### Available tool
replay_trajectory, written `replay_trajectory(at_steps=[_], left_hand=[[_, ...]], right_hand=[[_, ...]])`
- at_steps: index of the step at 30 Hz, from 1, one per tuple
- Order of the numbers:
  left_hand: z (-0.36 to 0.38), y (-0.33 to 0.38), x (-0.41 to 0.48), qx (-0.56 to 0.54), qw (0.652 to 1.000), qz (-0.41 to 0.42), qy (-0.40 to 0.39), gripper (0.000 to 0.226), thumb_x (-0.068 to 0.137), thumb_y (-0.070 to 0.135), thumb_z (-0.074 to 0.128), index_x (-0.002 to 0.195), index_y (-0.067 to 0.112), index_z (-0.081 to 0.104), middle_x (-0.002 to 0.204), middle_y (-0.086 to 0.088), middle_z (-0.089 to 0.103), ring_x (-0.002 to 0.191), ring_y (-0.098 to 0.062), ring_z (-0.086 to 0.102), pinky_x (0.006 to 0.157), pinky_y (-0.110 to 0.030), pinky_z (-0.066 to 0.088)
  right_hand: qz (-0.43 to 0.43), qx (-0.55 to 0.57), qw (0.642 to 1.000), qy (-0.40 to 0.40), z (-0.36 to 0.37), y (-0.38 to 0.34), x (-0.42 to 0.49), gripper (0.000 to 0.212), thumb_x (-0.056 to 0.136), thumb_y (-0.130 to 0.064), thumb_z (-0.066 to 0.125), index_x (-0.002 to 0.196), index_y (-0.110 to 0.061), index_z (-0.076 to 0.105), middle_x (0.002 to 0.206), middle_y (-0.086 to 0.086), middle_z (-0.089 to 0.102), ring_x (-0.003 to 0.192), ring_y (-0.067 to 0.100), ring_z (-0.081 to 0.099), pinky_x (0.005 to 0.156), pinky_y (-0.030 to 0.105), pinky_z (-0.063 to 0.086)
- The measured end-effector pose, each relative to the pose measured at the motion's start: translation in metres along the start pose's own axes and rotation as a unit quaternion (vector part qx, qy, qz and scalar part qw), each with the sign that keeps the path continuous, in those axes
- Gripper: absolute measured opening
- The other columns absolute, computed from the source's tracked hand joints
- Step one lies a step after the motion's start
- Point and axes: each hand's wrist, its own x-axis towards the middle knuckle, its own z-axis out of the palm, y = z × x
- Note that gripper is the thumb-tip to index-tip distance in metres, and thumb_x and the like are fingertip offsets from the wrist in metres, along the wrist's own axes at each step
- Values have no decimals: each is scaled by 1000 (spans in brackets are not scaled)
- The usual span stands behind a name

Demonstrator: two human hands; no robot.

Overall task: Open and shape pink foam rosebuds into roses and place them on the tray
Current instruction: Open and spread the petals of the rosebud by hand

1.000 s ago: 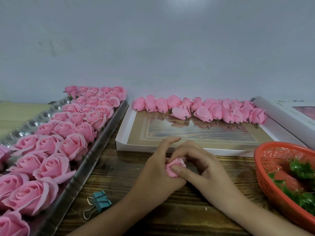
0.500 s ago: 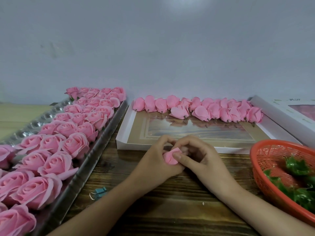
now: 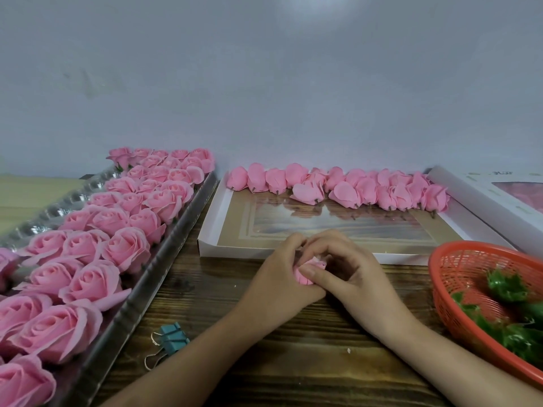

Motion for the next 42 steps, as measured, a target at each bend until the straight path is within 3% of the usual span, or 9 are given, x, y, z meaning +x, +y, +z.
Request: replay_trajectory(at_steps=[4, 7, 10, 17, 23, 26, 28, 35, 42], left_hand=[[2, 2, -1, -15, 999, 4, 40, 32, 73, 20, 75, 94, 26, 51, 80, 10, 65, 73, 1, 62, 59, -10, 43], [5, 1, -2, 38, 996, 21, 82, 37, 76, 28, 71, 102, 33, 45, 81, 11, 66, 72, 1, 63, 59, -16, 48], [8, 1, -2, 65, 994, 39, 79, 45, 76, 27, 69, 108, 39, 40, 81, 16, 67, 74, 3, 64, 63, -18, 50], [2, 2, -1, -22, 999, 21, 28, 57, 69, 14, 76, 112, 37, 46, 93, 13, 66, 85, 1, 64, 69, -11, 49], [5, 1, -3, 27, 995, 22, 96, 55, 74, 29, 73, 115, 41, 40, 78, 10, 69, 74, 2, 65, 60, -9, 47], [7, 1, -4, 82, 992, 30, 93, 53, 80, 33, 67, 119, 44, 32, 77, 10, 68, 71, -1, 65, 65, -23, 54], [8, 1, -4, 97, 991, 27, 85, 53, 82, 33, 63, 121, 45, 30, 82, 9, 68, 75, -2, 65, 69, -33, 56], [2, 2, -2, 4, 999, 31, 19, 59, 71, 9, 73, 119, 31, 46, 90, 9, 68, 82, -1, 65, 72, -15, 51], [7, 5, -7, 99, 992, 42, 73, 63, 81, 28, 65, 128, 47, 26, 90, 7, 69, 81, -6, 66, 75, -37, 55]], right_hand=[[16, 0, 1000, 20, 1, -2, 0, 12, 79, -16, 74, 89, -19, 69, 89, -6, 66, 85, 17, 60, 75, 38, 48], [42, -1, 999, 30, 3, -2, -1, 17, 78, -21, 75, 93, -23, 67, 84, -14, 63, 74, 10, 53, 67, 30, 42], [27, -20, 999, 24, 2, -2, -1, 14, 79, -26, 72, 92, -20, 69, 88, -10, 64, 84, 14, 59, 74, 34, 46], [-14, 4, 1000, -4, -2, -4, -1, 10, 82, -19, 74, 88, -12, 73, 91, -10, 67, 94, 18, 63, 84, 32, 49], [27, 24, 999, 36, 1, -4, -2, 16, 79, -33, 73, 92, -25, 68, 86, -1, 68, 79, 21, 61, 72, 40, 49], [25, 39, 999, 17, 3, -4, -3, 16, 79, -34, 72, 91, -24, 67, 88, 0, 69, 83, 28, 65, 75, 46, 52], [20, 36, 999, 14, 3, -4, -3, 11, 81, -27, 73, 89, -24, 67, 89, -2, 67, 85, 25, 66, 77, 39, 52], [-9, 13, 1000, -14, -3, -4, -2, 8, 82, -18, 72, 87, -12, 73, 92, -8, 67, 97, 17, 63, 83, 27, 48], [23, 51, 998, 3, 2, -5, -4, 13, 81, -29, 72, 91, -22, 67, 89, -2, 66, 85, 24, 64, 78, 39, 51]])
